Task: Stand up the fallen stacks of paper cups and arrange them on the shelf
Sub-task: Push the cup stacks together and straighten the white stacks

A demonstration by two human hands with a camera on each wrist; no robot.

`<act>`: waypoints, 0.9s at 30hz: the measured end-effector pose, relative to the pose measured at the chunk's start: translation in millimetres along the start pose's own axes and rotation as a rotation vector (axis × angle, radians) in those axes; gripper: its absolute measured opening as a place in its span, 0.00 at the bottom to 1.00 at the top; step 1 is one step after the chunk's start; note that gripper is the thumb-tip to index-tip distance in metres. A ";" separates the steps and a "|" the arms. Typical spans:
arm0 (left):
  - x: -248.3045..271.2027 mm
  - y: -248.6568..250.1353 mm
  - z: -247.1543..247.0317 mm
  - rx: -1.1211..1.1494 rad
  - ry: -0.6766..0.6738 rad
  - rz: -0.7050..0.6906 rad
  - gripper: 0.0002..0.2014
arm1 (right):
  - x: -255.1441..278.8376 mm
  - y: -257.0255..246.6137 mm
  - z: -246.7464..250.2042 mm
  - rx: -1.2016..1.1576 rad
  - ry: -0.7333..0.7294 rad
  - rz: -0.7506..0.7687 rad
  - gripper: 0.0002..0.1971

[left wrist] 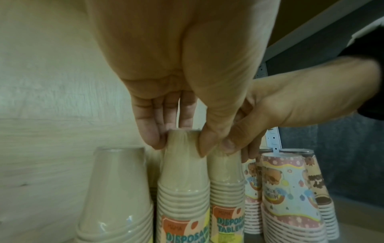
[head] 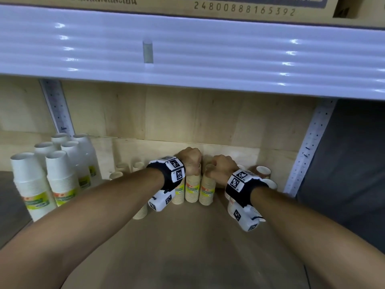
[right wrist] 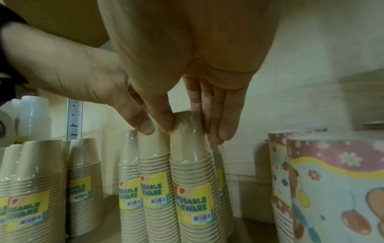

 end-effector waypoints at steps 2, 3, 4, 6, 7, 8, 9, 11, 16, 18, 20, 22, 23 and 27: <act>-2.6 0.8 -1.9 -0.029 -0.012 0.002 0.10 | -3.9 2.0 -2.2 0.006 -0.002 0.001 0.10; -3.3 1.5 -2.9 -0.044 -0.018 0.010 0.11 | -4.7 2.3 -2.6 0.007 -0.002 0.000 0.09; -4.6 1.6 -4.1 -0.059 -0.020 0.018 0.12 | -5.4 2.1 -2.6 0.006 -0.001 0.002 0.08; -7.3 1.4 -6.6 -0.074 -0.005 0.032 0.12 | -8.3 3.4 -4.3 0.017 -0.005 0.013 0.06; -8.2 1.1 -7.3 -0.076 0.003 0.035 0.12 | -9.3 3.5 -5.5 0.030 -0.013 0.021 0.06; -9.5 0.8 -8.0 -0.076 0.006 0.034 0.12 | -10.2 4.0 -6.9 0.041 -0.019 0.029 0.05; -10.1 1.1 -7.8 -0.077 0.005 0.030 0.12 | -10.8 4.3 -7.9 0.046 -0.025 0.036 0.04; -9.3 1.7 -6.9 -0.085 0.004 0.031 0.13 | -10.1 4.0 -8.7 0.039 -0.022 0.049 0.05; -6.4 -0.7 -2.4 -0.076 -0.018 0.019 0.12 | -3.6 3.8 -1.2 -0.023 0.037 0.026 0.05; -4.5 -4.5 1.2 -0.056 -0.027 -0.001 0.11 | -4.0 4.0 4.6 -0.034 0.045 0.023 0.06; 0.7 -9.0 7.4 -0.037 -0.025 -0.012 0.14 | -6.3 1.5 11.4 -0.046 0.052 0.023 0.10; 7.5 -14.6 14.8 -0.015 -0.009 -0.006 0.18 | -9.1 -2.9 16.3 -0.055 0.066 0.027 0.14; 11.1 -18.2 18.8 -0.001 0.003 0.001 0.19 | -9.3 -7.0 18.0 -0.048 0.071 0.029 0.15; 27.4 -44.1 33.9 0.034 0.054 0.072 0.24 | -11.5 -28.8 18.3 -0.023 0.092 0.065 0.22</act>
Point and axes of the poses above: each hand's wrist, its own x-axis away from the middle knuckle, its own z-axis out of the back of the hand, y = z × x, the point moved 3 cm from there along -x, towards the middle knuckle, and after that the axes turned 9 degrees about -y, right-handed, at the moved point
